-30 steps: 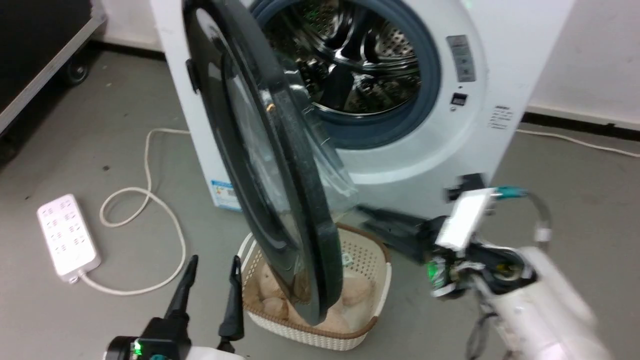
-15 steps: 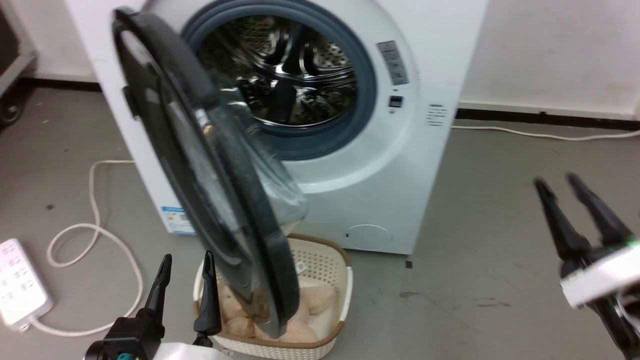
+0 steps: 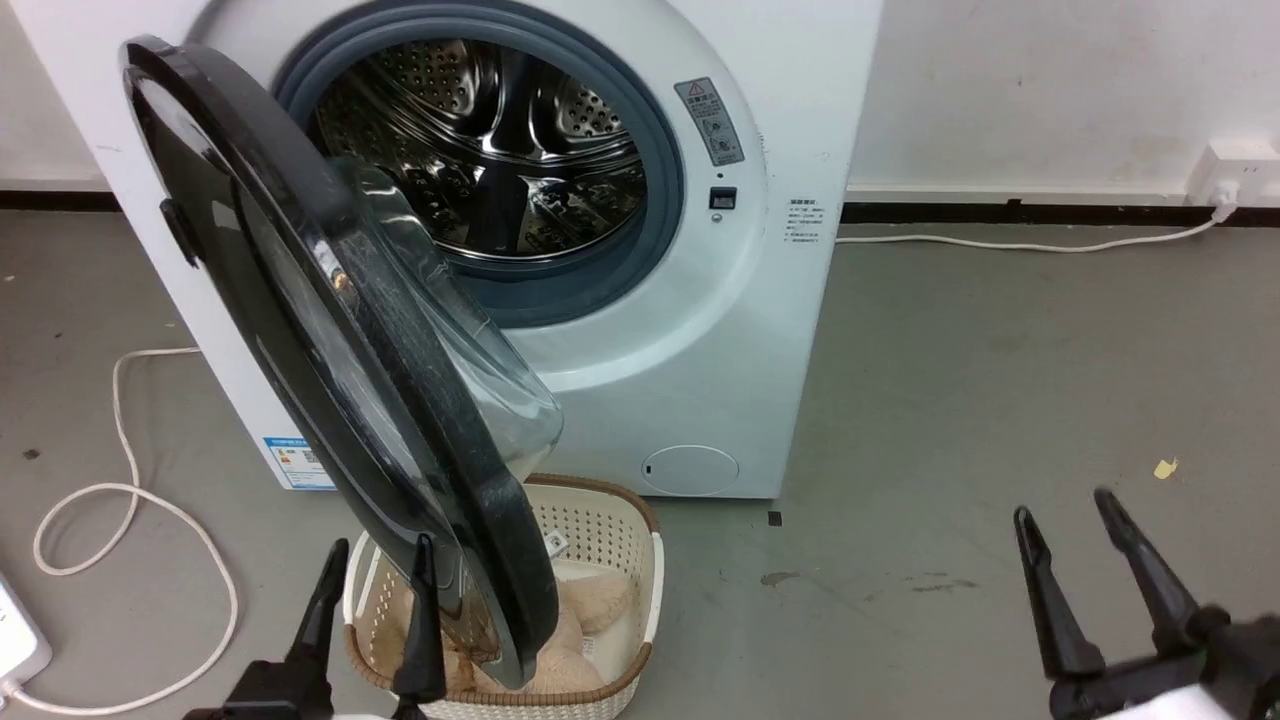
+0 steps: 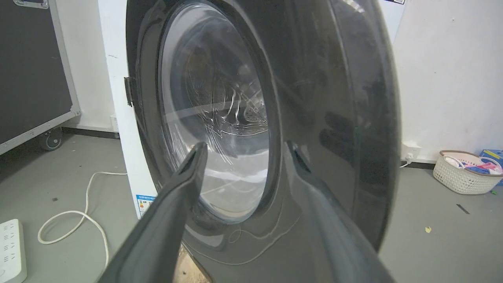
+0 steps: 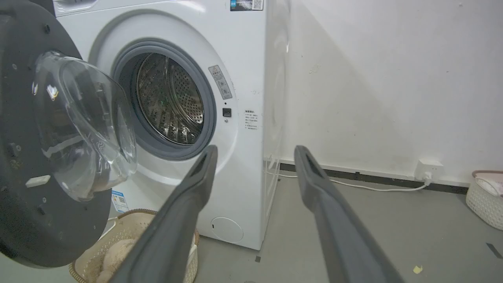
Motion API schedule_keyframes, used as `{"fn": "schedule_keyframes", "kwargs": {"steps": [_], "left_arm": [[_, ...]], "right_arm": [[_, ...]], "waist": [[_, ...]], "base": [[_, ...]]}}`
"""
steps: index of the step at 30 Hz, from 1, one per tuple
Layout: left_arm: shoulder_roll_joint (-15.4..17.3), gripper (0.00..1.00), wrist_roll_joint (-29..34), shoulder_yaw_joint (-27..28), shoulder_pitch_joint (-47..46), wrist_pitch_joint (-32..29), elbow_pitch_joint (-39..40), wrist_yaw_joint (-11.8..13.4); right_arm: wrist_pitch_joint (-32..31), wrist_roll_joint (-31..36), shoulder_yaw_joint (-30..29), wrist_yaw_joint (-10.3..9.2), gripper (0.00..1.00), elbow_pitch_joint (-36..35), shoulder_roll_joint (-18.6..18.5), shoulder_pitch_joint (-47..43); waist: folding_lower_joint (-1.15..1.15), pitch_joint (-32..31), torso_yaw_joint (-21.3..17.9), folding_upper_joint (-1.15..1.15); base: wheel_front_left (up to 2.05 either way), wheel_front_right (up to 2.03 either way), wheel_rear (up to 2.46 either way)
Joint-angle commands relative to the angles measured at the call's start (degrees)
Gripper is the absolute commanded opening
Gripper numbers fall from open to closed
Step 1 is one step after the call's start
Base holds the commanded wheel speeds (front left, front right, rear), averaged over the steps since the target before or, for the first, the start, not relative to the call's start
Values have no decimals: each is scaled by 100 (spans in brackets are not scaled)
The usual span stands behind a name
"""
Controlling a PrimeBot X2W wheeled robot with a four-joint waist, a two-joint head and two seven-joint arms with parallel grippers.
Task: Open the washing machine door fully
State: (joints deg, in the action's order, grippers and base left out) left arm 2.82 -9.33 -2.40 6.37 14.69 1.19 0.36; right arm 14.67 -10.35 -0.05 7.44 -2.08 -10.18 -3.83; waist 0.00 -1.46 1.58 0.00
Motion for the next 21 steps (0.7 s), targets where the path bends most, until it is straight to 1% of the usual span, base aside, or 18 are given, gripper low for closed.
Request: {"fn": "schedule_keyframes", "kwargs": {"steps": [1, 3, 6, 10, 14, 15, 16, 17, 21], "left_arm": [[7, 100, 87, -10, 98, 30, -11, -1], [6, 100, 156, -28, 120, 30, -30, -6], [6, 100, 246, -52, 134, 30, -26, 29], [6, 100, 292, -32, 138, 30, -30, 48], [6, 100, 327, -17, 122, 30, 5, 84], [6, 90, 329, -11, 117, 30, 8, 83], [6, 29, 327, 3, 108, 30, 0, 71], [6, 0, 323, 12, 101, 30, -6, 59], [6, 0, 292, 40, 78, 30, 34, 46]], "right_arm": [[27, 127, -88, 5, 100, -82, 140, -153], [29, 245, -202, 5, 100, -172, 340, -289], [31, 356, -311, 5, 100, -275, 523, -436], [31, 270, -306, 5, 100, -306, 644, -533], [32, 171, -257, 5, 100, -337, 682, -538], [32, 164, -259, 5, 100, -336, 686, -535], [32, 157, -263, 5, 100, -336, 691, -532], [32, 149, -267, 5, 100, -335, 695, -528], [32, 56, -258, 5, 100, -322, 708, -508]], "waist": [[0, 2, -15, 0], [0, 4, -28, 0], [0, 7, -36, 0], [0, 0, -36, 0], [0, -9, -15, 0], [0, -12, -8, 0], [0, -14, -1, 0], [0, -17, 8, 0], [0, -27, 44, 0]], "base": [[0, 0, 0], [0, 0, 0], [0, 0, 0], [0, 0, 0], [0, 0, 0], [0, 0, 0], [0, 0, 0], [0, 0, 0], [0, 0, 0]]}}
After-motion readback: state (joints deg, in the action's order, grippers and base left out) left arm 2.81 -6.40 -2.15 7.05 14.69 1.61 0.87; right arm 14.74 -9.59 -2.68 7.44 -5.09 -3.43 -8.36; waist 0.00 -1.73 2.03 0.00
